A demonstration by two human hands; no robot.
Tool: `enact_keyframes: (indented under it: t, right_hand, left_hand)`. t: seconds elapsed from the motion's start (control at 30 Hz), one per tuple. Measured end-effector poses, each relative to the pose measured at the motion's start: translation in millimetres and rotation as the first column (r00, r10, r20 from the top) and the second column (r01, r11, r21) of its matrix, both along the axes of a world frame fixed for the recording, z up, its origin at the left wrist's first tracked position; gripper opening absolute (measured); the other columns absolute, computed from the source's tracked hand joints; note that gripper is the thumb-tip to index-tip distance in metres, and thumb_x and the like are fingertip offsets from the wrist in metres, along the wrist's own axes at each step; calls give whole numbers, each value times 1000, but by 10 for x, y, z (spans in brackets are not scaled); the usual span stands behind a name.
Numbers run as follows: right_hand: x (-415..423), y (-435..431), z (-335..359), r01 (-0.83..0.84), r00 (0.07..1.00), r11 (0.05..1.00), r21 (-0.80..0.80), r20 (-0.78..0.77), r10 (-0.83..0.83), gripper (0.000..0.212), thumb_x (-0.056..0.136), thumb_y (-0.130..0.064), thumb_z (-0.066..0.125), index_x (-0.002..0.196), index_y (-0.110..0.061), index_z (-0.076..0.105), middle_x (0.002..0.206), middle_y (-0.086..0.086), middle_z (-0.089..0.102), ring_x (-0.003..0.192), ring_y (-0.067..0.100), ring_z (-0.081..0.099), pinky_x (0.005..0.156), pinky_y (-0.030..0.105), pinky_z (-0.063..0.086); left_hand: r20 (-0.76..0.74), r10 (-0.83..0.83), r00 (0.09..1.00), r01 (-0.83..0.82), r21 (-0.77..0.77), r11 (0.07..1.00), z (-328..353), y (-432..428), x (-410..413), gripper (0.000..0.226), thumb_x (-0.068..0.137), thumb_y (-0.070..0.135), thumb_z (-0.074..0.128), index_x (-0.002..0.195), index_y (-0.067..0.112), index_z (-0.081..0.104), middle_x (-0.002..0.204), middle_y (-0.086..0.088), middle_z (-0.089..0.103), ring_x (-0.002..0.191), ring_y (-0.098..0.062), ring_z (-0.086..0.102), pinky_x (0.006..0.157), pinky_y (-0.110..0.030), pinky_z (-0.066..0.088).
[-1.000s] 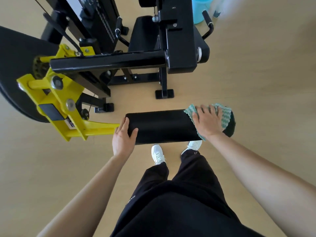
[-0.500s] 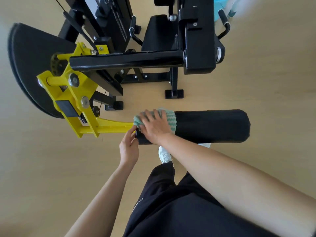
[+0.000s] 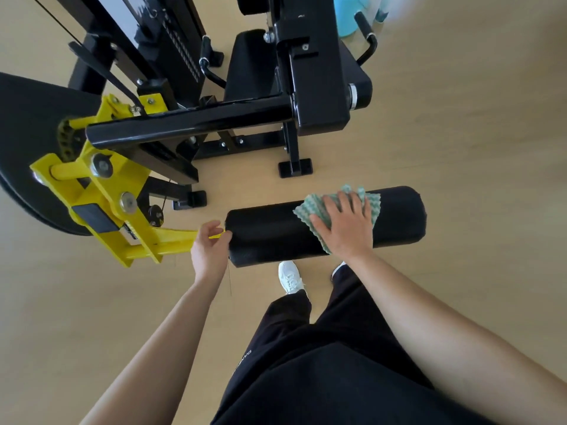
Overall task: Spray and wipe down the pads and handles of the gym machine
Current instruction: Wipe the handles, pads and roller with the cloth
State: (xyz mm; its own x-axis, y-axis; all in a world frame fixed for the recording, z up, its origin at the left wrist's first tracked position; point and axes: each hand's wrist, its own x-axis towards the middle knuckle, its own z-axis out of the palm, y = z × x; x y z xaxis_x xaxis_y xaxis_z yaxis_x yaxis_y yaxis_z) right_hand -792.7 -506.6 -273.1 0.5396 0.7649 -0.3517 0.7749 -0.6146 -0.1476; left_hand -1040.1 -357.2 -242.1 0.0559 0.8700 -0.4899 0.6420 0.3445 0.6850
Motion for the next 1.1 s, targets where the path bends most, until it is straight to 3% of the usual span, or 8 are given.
enact_keyframes:
  t: [0.13, 0.27, 0.43, 0.67, 0.8, 1.0, 1.1]
  right_hand:
    - [363, -187, -11, 197, 980, 980, -24, 27, -196, 69, 101, -70, 15, 149, -29, 43, 164, 11, 34, 155, 37, 18, 125, 56, 2]
    - [767, -358, 3, 356, 934, 933, -60, 58, -353, 67, 101, -67, 21, 150, -27, 45, 167, 12, 28, 156, 38, 12, 127, 56, 1]
    - [860, -287, -27, 399, 916, 911, -103, 73, -394, 61, 104, -56, 20, 149, -26, 48, 166, 8, 31, 156, 41, 11, 126, 59, -2]
    - [367, 48, 1, 159, 987, 982, -101, 21, -158, 61, 107, -50, 12, 151, -24, 46, 160, 0, 43, 155, 33, 21, 124, 65, 0]
    - [21, 302, 9, -5, 999, 997, -74, -42, 2, 55, 108, -49, 14, 150, -31, 45, 157, -4, 46, 152, 31, 28, 123, 65, 8]
    - [-564, 654, 43, -249, 959, 968, 37, -128, 251, 50, 108, -47, 19, 152, -33, 38, 157, -6, 44, 148, 32, 33, 120, 65, 16]
    - [-928, 814, 24, -369, 915, 928, 54, -152, 373, 53, 107, -50, 20, 156, -32, 31, 164, -3, 33, 151, 37, 25, 119, 69, 12]
  left_hand:
    - [-138, -155, 978, 153, -26, 988, -63, 204, 223, 54, 94, 41, 68, 141, 18, 55, 130, 2, 61, 113, -21, 60, 85, -33, 45]
    - [-207, -262, 943, 263, -22, 964, -126, 202, 305, 45, 94, 47, 67, 124, 14, 66, 110, -3, 66, 106, -31, 66, 74, -34, 49]
    - [-225, -228, 947, 236, 13, 972, -159, 115, 208, 61, 95, 47, 66, 147, 15, 55, 126, -10, 64, 115, -31, 62, 86, -37, 50]
    - [-191, -190, 963, 197, 18, 980, -175, -8, 58, 62, 91, 47, 71, 146, 22, 57, 119, -5, 67, 107, -27, 65, 88, -39, 54]
    - [-124, -118, 985, 118, -8, 993, -130, -104, -20, 48, 98, 26, 64, 145, 22, 58, 117, -3, 67, 103, -24, 63, 84, -32, 47]
    - [3, 35, 999, -35, -83, 996, -81, -319, -147, 46, 99, 5, 49, 140, 18, 63, 122, 6, 61, 107, -13, 54, 92, -28, 40]
    - [59, 141, 988, -130, -149, 980, -84, -416, -211, 44, 95, 6, 50, 132, 19, 70, 125, 4, 70, 113, -16, 63, 102, -34, 48]
